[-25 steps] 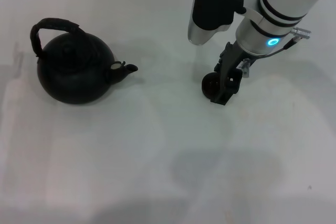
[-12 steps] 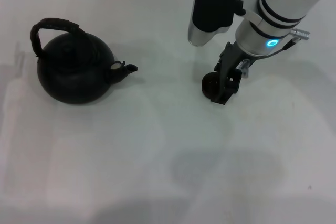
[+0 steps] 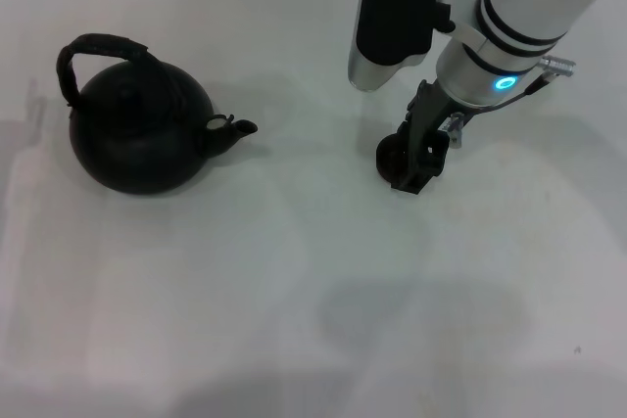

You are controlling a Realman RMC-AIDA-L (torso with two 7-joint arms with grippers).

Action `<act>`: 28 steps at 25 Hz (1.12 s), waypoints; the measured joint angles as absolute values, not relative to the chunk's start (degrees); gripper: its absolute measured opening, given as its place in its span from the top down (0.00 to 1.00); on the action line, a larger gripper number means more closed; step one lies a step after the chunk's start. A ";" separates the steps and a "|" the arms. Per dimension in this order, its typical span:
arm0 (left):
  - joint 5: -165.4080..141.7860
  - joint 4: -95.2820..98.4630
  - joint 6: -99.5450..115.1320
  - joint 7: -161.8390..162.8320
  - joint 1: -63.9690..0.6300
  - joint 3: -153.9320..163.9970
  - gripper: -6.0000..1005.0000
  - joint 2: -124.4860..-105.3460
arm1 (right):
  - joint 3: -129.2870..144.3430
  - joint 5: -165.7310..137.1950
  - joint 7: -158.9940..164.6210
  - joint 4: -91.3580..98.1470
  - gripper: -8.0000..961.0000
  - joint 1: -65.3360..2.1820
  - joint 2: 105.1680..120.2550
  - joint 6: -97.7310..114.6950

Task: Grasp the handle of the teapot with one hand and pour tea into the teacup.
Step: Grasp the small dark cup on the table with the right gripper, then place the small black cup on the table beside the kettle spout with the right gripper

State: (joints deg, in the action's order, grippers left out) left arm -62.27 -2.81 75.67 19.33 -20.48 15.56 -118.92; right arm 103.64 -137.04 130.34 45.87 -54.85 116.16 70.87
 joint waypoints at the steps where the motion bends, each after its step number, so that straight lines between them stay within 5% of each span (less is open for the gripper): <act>1: -62.28 -2.81 75.67 19.33 -20.48 15.56 0.36 -118.92 | 103.63 -137.05 130.34 45.98 0.23 -54.84 116.17 70.90; 28: -62.58 -3.18 75.75 19.33 -20.92 16.00 0.36 -119.09 | 119.10 -120.57 130.25 43.67 0.22 -62.45 116.19 63.02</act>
State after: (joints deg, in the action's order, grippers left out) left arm -62.58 -3.18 75.75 19.33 -20.92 16.00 -119.09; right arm 119.10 -120.57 130.25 43.67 -62.45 116.19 63.02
